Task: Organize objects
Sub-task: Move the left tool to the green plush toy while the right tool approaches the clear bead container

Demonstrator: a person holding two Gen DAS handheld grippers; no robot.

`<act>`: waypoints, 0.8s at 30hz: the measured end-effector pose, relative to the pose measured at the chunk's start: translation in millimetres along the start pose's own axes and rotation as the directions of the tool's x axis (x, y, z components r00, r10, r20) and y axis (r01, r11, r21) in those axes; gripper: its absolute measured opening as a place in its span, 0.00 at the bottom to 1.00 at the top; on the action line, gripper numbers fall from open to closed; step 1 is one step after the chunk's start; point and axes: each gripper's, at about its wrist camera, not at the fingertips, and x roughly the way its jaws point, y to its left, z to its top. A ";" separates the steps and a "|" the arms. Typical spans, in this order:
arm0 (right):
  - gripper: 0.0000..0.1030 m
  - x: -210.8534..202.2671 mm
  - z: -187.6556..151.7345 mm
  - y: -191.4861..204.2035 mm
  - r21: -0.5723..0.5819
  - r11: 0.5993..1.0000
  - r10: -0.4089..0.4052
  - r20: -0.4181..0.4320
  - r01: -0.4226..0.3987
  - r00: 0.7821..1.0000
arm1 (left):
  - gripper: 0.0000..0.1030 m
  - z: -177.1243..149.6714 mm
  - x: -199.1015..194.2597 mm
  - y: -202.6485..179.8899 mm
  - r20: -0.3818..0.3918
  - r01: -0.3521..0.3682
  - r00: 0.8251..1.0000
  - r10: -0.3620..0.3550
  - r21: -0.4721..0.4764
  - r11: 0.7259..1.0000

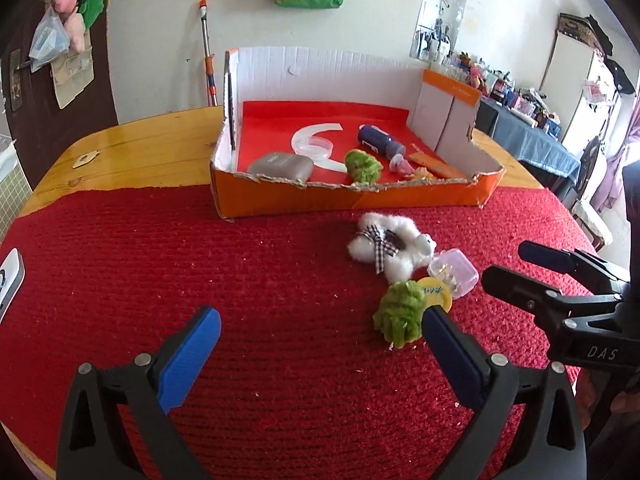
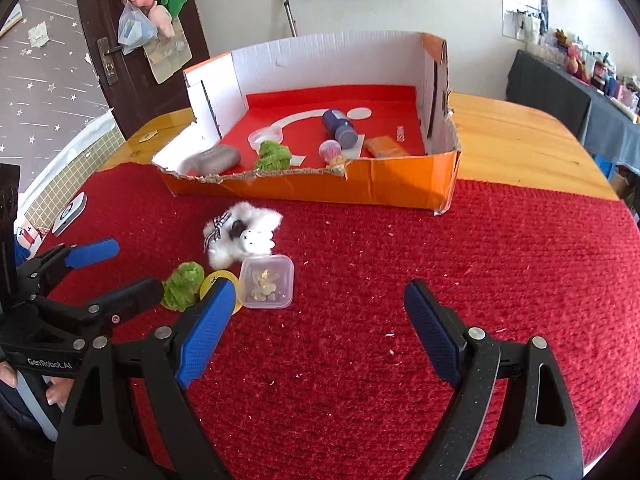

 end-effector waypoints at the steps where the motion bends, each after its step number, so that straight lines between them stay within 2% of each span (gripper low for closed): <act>1: 0.84 1.4 -0.2 0.4 0.000 1.000 0.003 -0.004 -0.003 1.000 | 0.99 -0.1 1.6 -0.8 -0.013 0.003 1.000 -0.003 0.007 1.000; 9: 0.84 16.4 -0.2 6.5 -0.011 1.000 0.017 -0.052 -0.018 0.999 | 0.99 -3.9 15.5 -5.8 -0.087 0.014 0.996 -0.010 0.042 0.999; 21: 0.84 17.6 1.0 -12.8 -0.003 0.999 -0.036 -0.055 0.036 0.998 | 1.00 7.4 16.1 11.6 -0.070 -0.003 0.998 0.005 0.036 0.999; 24: 0.84 15.2 1.8 -24.4 0.021 0.999 -0.040 -0.053 0.041 0.998 | 1.00 13.1 14.4 21.7 -0.054 -0.067 0.996 0.068 0.019 0.998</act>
